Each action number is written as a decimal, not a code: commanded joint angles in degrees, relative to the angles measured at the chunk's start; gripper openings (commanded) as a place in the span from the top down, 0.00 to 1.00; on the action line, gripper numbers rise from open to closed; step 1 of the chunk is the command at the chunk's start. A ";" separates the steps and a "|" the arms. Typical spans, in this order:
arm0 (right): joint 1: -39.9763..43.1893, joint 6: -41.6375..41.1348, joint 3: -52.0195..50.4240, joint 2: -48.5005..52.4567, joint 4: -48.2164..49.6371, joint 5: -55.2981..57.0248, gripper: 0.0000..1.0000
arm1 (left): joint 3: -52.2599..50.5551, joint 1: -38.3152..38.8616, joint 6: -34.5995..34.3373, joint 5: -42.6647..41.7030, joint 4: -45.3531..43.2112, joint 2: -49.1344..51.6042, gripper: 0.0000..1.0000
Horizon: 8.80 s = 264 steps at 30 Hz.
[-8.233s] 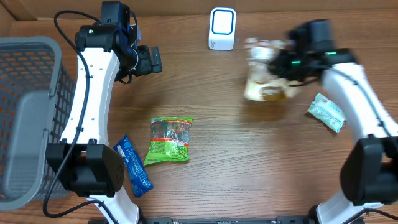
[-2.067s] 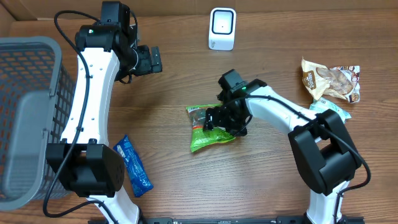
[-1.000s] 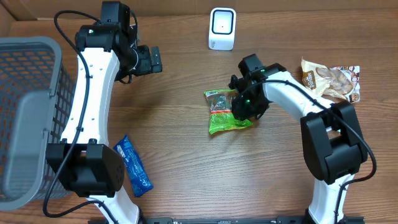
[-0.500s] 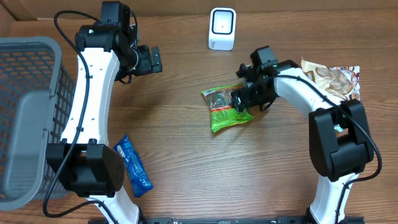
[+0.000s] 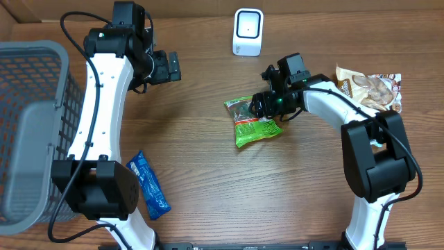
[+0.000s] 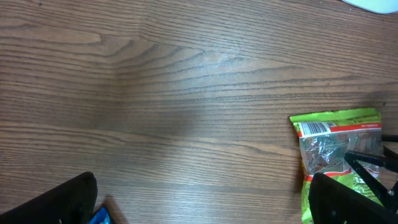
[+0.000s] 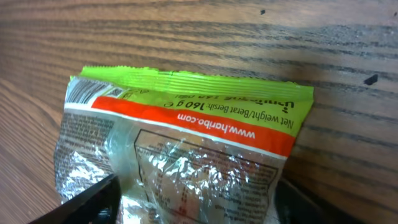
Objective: Scan the item barcode
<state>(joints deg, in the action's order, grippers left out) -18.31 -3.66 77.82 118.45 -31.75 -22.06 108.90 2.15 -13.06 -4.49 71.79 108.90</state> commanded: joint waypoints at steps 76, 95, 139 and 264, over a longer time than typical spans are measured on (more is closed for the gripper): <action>-1.42 15.17 -2.47 -31.65 1.79 23.08 0.96 | 0.70 0.11 1.27 -0.39 -0.07 0.15 0.00; -7.17 76.78 -2.47 -7.78 52.92 61.26 0.96 | 0.70 0.11 1.29 -0.39 -0.07 0.15 0.00; -4.11 91.08 13.75 11.32 64.94 40.87 0.96 | 0.70 0.11 1.27 -0.39 -0.07 0.15 0.00; 42.66 -12.35 2.36 -24.65 -19.96 8.17 0.39 | 0.70 0.11 1.27 -0.39 -0.07 0.15 0.00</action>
<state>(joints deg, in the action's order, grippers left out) 25.34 -16.45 74.52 97.23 -50.41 -13.96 108.90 2.15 -13.06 -4.49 71.81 108.90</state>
